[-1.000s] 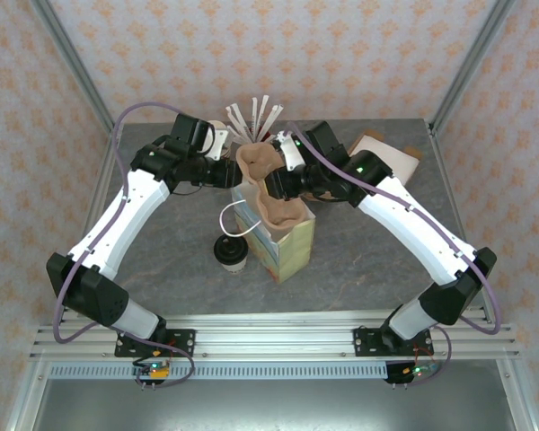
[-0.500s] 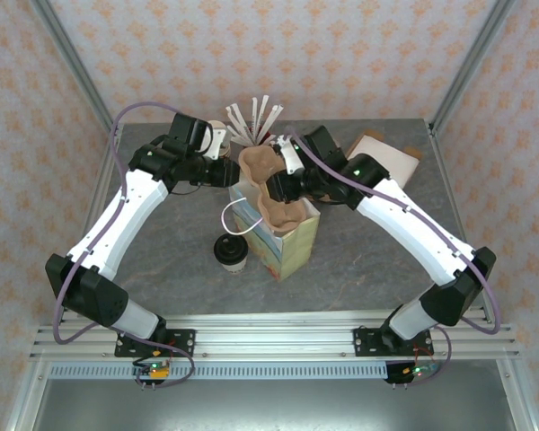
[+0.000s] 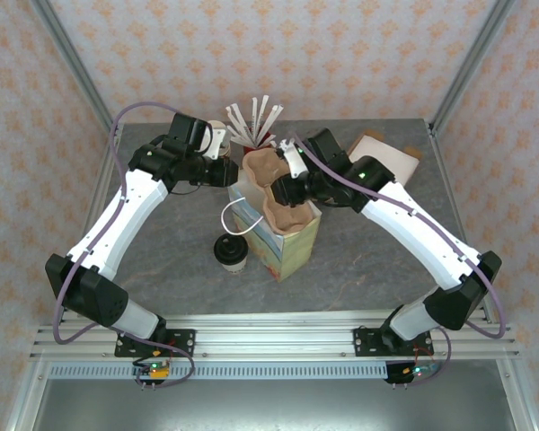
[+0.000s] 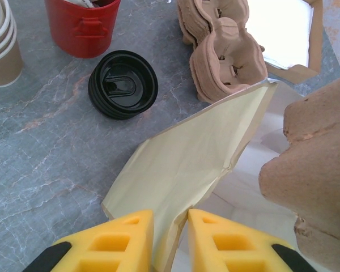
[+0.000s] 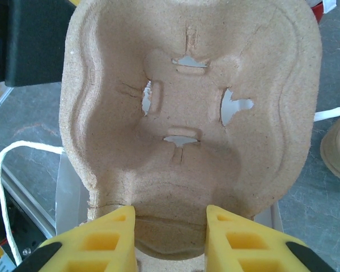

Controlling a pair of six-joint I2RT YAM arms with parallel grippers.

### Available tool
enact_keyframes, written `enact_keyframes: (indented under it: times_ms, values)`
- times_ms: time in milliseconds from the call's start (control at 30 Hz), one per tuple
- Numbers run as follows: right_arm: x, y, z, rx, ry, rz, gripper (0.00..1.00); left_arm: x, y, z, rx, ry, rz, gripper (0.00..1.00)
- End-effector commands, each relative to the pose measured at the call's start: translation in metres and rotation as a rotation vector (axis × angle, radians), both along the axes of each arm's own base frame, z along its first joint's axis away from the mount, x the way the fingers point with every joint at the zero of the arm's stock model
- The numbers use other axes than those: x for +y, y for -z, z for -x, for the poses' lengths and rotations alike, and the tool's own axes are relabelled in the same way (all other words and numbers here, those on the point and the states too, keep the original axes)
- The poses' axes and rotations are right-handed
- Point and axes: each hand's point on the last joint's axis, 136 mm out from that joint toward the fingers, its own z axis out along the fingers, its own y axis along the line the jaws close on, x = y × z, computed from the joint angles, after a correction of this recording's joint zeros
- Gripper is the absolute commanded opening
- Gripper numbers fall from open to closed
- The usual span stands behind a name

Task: Pack the takeout coffee

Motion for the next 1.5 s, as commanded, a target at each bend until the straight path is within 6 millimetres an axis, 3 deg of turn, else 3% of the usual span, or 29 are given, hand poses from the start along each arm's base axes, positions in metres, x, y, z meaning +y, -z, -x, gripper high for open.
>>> enact_keyframes:
  times_ms: [0,967,1467]
  values:
    - [-0.006,-0.008,0.003,-0.043,-0.016,0.025,0.29,0.003,-0.007,0.005,-0.006,0.005,0.018,0.23]
    - [-0.004,0.020,0.011,0.004,-0.107,0.166,0.29,-0.001,-0.007,0.001,-0.005,0.019,0.025,0.20]
    - [0.000,0.008,0.021,-0.002,-0.156,0.147,0.30,-0.003,-0.011,0.001,-0.013,0.028,0.034,0.22]
